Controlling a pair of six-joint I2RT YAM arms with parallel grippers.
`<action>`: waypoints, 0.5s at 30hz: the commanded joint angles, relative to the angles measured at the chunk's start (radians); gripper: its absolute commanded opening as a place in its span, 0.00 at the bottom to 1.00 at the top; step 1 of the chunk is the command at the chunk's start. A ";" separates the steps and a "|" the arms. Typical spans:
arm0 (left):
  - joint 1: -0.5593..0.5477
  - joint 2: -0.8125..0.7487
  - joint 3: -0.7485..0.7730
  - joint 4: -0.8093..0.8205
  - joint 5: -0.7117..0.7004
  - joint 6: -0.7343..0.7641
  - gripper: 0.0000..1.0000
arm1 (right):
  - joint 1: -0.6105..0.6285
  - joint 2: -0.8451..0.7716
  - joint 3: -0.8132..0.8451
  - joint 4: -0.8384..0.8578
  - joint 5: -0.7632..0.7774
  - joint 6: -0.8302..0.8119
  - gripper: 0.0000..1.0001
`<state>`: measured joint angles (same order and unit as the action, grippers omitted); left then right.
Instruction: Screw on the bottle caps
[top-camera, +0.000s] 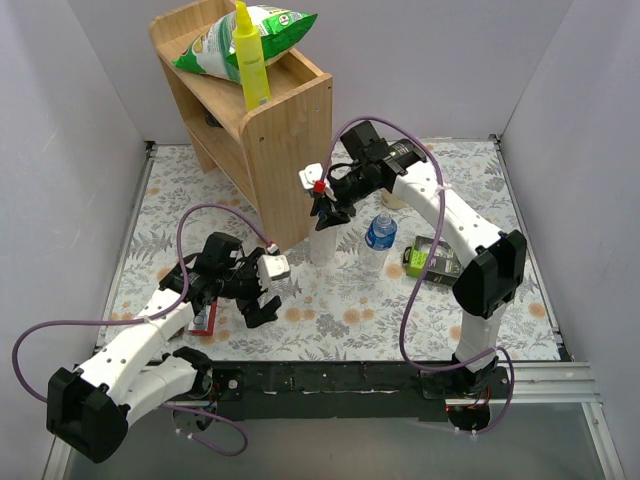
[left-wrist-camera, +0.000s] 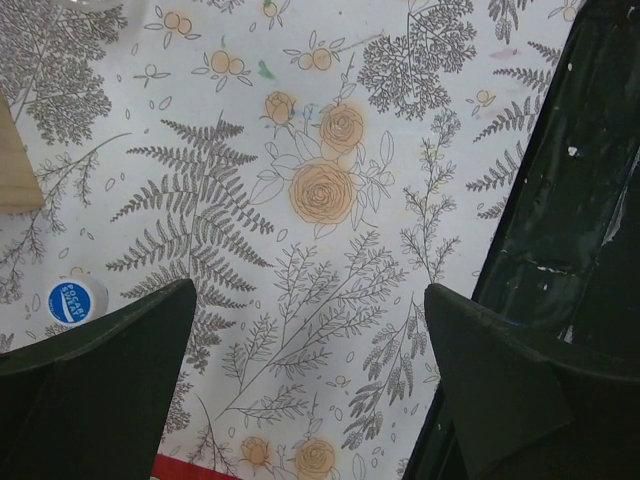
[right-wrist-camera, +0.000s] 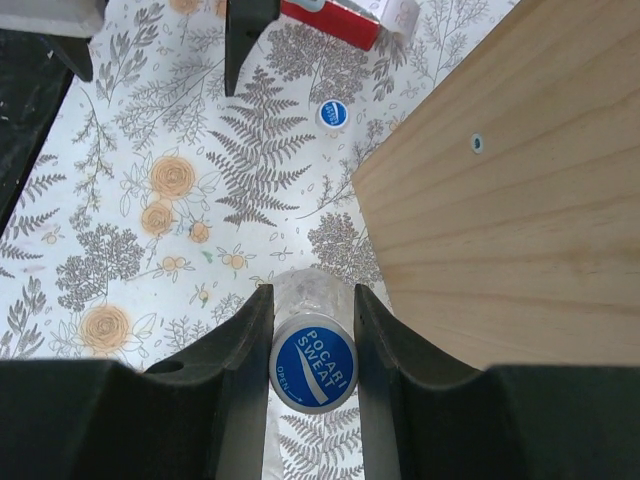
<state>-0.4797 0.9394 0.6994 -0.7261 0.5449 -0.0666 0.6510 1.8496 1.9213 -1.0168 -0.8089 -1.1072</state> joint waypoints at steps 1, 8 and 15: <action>0.003 -0.011 0.002 -0.052 0.003 0.028 0.98 | -0.010 0.028 0.070 -0.063 -0.010 -0.057 0.01; 0.003 -0.016 -0.003 -0.052 -0.002 0.022 0.98 | -0.011 0.056 0.061 -0.011 0.002 -0.037 0.01; 0.009 -0.016 -0.024 -0.026 -0.013 -0.002 0.98 | -0.011 0.074 0.044 0.049 0.013 -0.010 0.01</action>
<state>-0.4793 0.9386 0.6910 -0.7628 0.5358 -0.0616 0.6434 1.9163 1.9373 -1.0161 -0.7872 -1.1282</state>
